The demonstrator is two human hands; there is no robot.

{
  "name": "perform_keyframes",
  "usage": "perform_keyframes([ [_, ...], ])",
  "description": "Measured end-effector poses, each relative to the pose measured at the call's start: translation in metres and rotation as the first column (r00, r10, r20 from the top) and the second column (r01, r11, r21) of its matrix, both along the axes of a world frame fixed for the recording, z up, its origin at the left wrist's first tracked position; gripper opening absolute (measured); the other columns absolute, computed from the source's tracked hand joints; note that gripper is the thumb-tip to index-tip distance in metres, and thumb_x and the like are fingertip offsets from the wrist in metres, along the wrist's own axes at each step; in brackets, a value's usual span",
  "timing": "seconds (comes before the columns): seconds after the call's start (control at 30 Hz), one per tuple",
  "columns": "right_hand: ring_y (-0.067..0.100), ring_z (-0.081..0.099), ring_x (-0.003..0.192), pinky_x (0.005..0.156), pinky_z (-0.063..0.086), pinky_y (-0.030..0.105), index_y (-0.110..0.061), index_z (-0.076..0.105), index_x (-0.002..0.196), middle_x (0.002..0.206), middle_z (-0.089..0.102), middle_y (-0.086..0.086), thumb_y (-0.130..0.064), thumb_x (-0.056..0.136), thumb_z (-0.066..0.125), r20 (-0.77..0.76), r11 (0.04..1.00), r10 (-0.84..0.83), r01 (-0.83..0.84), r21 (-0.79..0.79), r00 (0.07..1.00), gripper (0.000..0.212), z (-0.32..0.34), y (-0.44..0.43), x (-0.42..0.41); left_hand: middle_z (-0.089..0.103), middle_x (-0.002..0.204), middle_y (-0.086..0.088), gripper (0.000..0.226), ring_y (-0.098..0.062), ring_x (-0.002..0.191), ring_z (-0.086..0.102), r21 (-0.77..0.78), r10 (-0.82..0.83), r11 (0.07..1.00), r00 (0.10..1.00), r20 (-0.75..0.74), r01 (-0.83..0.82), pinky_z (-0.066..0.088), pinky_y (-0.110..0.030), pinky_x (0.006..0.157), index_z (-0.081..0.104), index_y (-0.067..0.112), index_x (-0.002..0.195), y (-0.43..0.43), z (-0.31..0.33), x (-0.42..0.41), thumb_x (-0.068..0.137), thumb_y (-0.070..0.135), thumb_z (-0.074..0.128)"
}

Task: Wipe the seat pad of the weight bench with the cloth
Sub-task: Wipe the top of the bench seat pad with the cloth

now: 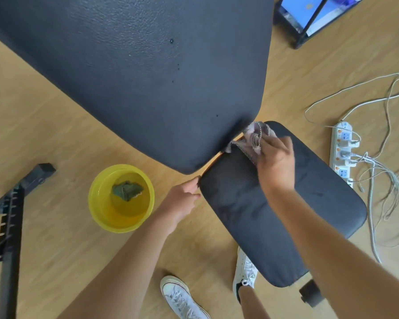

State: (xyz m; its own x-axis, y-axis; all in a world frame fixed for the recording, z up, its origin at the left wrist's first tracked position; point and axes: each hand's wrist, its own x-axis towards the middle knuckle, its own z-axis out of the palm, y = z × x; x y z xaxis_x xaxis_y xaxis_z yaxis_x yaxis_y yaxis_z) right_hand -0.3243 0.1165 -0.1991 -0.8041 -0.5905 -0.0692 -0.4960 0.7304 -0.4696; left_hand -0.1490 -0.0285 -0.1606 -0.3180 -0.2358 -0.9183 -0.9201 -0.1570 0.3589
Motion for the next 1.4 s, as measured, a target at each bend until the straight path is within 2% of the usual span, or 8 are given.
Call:
perform_keyframes([
  [0.1,0.024,0.064,0.096,0.077,0.047,0.01,-0.007,0.073,0.103,0.095,0.069,0.001,-0.006,0.091,0.059,0.028,0.956,0.293,-0.292,-0.025,0.956,0.02,0.004,-0.02,0.067,0.058,0.146,-0.017,0.06,-0.036,0.131,0.058,-0.016,0.134,0.991,0.99,0.048,-0.133,0.048,-0.046,0.11,0.042,0.01,0.155,-0.001,-0.008,-0.003,0.099,-0.01,0.033],
  [0.2,0.02,0.063,0.113,0.093,0.055,0.031,-0.014,0.072,0.114,0.115,0.07,-0.003,-0.006,0.087,0.067,-0.056,0.618,0.784,-0.768,0.171,0.618,0.029,0.014,-0.019,0.025,0.053,0.151,-0.025,0.047,-0.045,0.139,0.05,-0.018,0.188,0.982,0.979,0.08,-0.188,0.039,-0.055,0.116,0.051,0.008,0.148,-0.003,-0.004,-0.011,0.102,0.002,0.042],
  [0.3,0.024,0.054,0.074,0.066,0.044,0.03,-0.016,0.069,0.1,0.084,0.069,0.001,-0.006,0.079,0.078,-0.213,0.984,0.112,-0.079,0.159,0.971,0.025,0.014,-0.001,-0.062,0.041,0.162,-0.008,0.07,-0.029,0.145,0.047,0.024,0.12,0.992,0.988,0.092,-0.123,0.043,-0.04,0.116,0.038,0.016,0.158,0.0,0.0,-0.018,0.096,-0.016,0.033],
  [0.37,0.027,0.054,0.08,0.072,0.042,0.03,-0.008,0.074,0.096,0.089,0.07,0.008,-0.003,0.082,0.072,-0.171,0.986,-0.113,0.132,0.1,0.979,0.015,0.007,0.008,-0.029,0.052,0.152,-0.006,0.064,-0.025,0.133,0.057,-0.047,0.083,0.996,0.995,0.06,-0.08,0.051,-0.032,0.104,0.046,0.02,0.154,0.003,0.003,-0.02,0.095,-0.005,0.046],
  [0.53,0.027,0.064,0.092,0.071,0.049,0.032,-0.011,0.075,0.1,0.109,0.073,0.003,-0.006,0.079,0.072,-0.099,0.776,0.629,-0.617,0.129,0.771,0.022,0.003,0.033,0.014,0.079,0.109,-0.001,0.04,-0.027,0.109,0.071,-0.285,-0.207,0.936,0.978,0.026,0.205,0.058,-0.04,0.093,0.078,0.022,0.109,0.012,-0.001,-0.023,0.073,0.038,0.077],
  [0.67,0.03,0.055,0.083,0.06,0.048,0.029,-0.018,0.077,0.094,0.083,0.071,0.003,-0.01,0.073,0.076,-0.001,0.983,0.115,-0.113,0.143,0.993,0.022,0.007,0.031,-0.063,0.071,0.126,-0.02,0.071,-0.036,0.119,0.065,-0.432,-0.331,0.834,0.938,0.104,0.342,0.054,-0.046,0.094,0.063,-0.001,0.129,0.023,0.001,-0.03,0.077,0.046,0.079],
  [0.97,0.025,0.045,0.054,0.047,0.028,0.031,-0.009,0.042,0.051,0.052,0.041,0.006,-0.05,0.08,0.08,0.256,0.824,-0.444,0.279,0.494,0.858,0.063,0.04,0.158,-0.076,0.058,0.149,-0.012,0.08,-0.03,0.136,0.056,-0.461,-0.367,0.793,0.916,0.16,0.398,0.049,-0.035,0.104,0.045,0.01,0.153,0.028,0.006,-0.039,0.086,0.038,0.078],
  [1.4,0.022,0.031,0.058,0.048,0.019,0.033,-0.013,0.037,0.057,0.056,0.03,0.002,-0.048,0.075,0.084,0.535,0.956,-0.245,0.109,0.273,0.808,0.062,0.031,0.063,-0.123,0.054,0.153,-0.014,0.078,-0.031,0.143,0.05,-0.534,-0.408,0.722,0.894,0.183,0.439,0.045,-0.037,0.108,0.046,0.005,0.152,0.036,0.0,-0.036,0.088,0.039,0.075],
])
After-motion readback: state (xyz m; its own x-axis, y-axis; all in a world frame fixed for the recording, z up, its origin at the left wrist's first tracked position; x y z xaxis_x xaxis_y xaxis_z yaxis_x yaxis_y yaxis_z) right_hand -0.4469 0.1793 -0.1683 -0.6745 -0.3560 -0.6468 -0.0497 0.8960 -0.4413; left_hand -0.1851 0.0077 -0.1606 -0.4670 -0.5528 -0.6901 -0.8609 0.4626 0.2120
